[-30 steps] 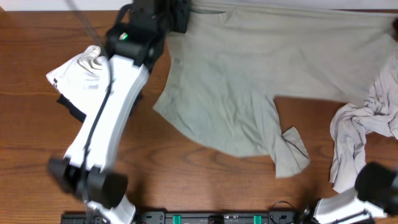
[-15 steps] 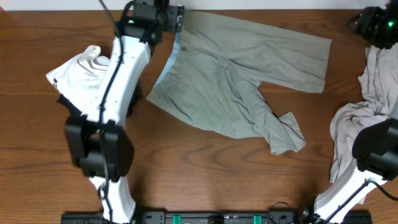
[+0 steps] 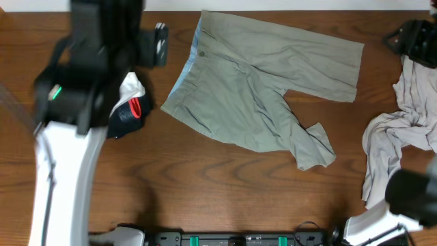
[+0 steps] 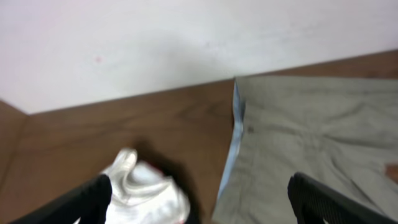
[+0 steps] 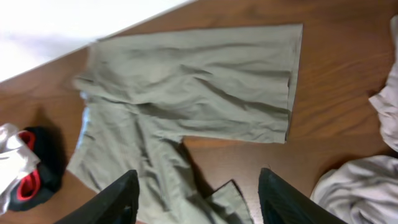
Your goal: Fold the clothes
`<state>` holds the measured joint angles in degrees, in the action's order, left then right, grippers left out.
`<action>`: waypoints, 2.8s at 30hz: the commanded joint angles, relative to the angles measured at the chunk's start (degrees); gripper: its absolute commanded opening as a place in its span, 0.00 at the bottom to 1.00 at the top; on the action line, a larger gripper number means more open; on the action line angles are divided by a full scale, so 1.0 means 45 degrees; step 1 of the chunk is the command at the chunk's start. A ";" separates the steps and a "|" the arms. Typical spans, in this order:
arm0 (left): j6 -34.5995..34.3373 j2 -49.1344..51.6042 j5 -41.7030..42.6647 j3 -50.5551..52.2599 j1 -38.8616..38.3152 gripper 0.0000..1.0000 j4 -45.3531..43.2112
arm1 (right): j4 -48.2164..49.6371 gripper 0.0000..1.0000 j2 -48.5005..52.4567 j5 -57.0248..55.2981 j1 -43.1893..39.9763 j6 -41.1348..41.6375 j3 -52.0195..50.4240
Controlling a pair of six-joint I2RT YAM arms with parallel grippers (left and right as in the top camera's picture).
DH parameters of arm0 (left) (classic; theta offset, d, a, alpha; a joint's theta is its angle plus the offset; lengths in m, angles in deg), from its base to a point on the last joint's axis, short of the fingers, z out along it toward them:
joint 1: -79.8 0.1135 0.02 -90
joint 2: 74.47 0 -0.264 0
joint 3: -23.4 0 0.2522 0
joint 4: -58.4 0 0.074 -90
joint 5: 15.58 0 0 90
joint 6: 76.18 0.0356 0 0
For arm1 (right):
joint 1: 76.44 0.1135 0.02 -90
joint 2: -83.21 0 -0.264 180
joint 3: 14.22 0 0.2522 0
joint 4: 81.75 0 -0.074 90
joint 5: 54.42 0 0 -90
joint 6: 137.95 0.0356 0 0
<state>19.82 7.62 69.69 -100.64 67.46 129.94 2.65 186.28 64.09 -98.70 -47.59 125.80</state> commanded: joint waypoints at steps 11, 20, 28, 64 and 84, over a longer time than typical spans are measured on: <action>-0.1064 0.0185 0.2390 0.2667 0.0015 0.92 0.2992 | -0.2501 0.69 -0.3109 -0.0923 0.1311 -0.0233 -0.0495; -0.1069 0.2997 0.2390 0.5829 0.0015 0.92 0.0617 | -0.0908 0.68 -0.2735 -0.2302 0.4085 -0.0248 -0.6013; -0.1069 0.5906 0.2395 0.6076 0.0015 0.89 -0.0160 | 0.2157 0.61 -0.2259 -0.4959 0.7184 0.0661 -1.0525; -0.1010 0.6999 0.2385 0.6076 0.0015 0.88 -0.0345 | 0.2414 0.01 -0.1734 -0.9481 1.0122 0.4906 -1.3342; -0.1010 0.6999 0.2385 0.6076 0.0015 0.88 -0.0350 | 0.3643 0.58 -0.3065 -0.6377 0.8291 0.1831 -1.3731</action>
<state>15.29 39.13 80.29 -73.29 67.37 128.28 18.10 171.87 35.22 -64.41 -38.45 67.57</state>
